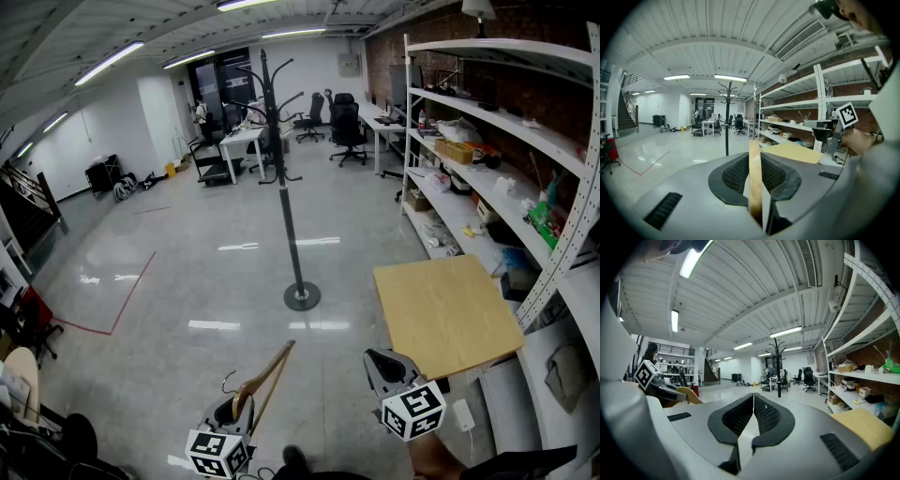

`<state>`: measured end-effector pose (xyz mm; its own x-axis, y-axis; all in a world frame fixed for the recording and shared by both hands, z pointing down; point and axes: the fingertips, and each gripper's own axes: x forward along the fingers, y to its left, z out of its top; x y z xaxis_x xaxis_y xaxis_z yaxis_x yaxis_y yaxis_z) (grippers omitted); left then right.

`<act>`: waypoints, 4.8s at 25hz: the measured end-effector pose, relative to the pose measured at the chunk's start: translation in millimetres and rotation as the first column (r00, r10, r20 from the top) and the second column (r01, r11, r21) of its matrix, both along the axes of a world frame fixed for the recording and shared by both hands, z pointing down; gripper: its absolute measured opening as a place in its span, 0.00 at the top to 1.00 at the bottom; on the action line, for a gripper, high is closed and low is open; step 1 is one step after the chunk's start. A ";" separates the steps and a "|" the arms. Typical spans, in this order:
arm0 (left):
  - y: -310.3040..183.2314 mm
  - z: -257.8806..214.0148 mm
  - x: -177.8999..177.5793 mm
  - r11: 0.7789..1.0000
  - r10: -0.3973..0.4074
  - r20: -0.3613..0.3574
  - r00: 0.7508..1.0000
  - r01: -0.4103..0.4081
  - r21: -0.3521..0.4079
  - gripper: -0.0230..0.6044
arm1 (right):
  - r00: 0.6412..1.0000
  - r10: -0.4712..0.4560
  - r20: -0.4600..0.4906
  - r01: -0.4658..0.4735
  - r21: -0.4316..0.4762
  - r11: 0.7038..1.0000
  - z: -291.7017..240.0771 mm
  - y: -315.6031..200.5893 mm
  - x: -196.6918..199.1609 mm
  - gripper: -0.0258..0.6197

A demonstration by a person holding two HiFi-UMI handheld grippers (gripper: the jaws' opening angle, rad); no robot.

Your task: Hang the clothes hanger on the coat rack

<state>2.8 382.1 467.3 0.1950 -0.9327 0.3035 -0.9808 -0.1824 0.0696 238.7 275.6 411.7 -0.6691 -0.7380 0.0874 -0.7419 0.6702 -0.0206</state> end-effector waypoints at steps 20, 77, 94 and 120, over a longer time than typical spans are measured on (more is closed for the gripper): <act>-197.6 11.8 -91.7 0.985 0.162 -0.030 0.986 -0.160 0.058 0.88 | 0.999 0.004 -0.034 -0.003 0.014 1.000 -15.0 -172.0 -128.2 0.95; -897.0 49.7 -165.3 0.900 0.421 -0.032 0.906 -0.422 -0.106 0.88 | 0.995 0.099 -0.019 -0.099 0.000 0.995 -12.6 -826.8 -249.7 0.95; -997.6 122.7 -143.9 0.913 0.350 -0.029 0.936 -0.348 -0.211 0.88 | 0.996 0.026 -0.090 -0.035 -0.101 0.994 30.0 -876.0 -260.7 0.95; -1029.5 170.0 -134.7 0.899 0.360 0.024 0.933 -0.340 -0.277 0.88 | 0.996 0.034 -0.082 -0.046 -0.152 0.987 52.3 -897.5 -260.0 0.95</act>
<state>-131.9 -647.5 637.2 0.4623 -0.6922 0.5542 -0.8611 -0.4997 0.0941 -21.4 -621.9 464.0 -0.6257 -0.7378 0.2534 -0.7716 0.6332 -0.0617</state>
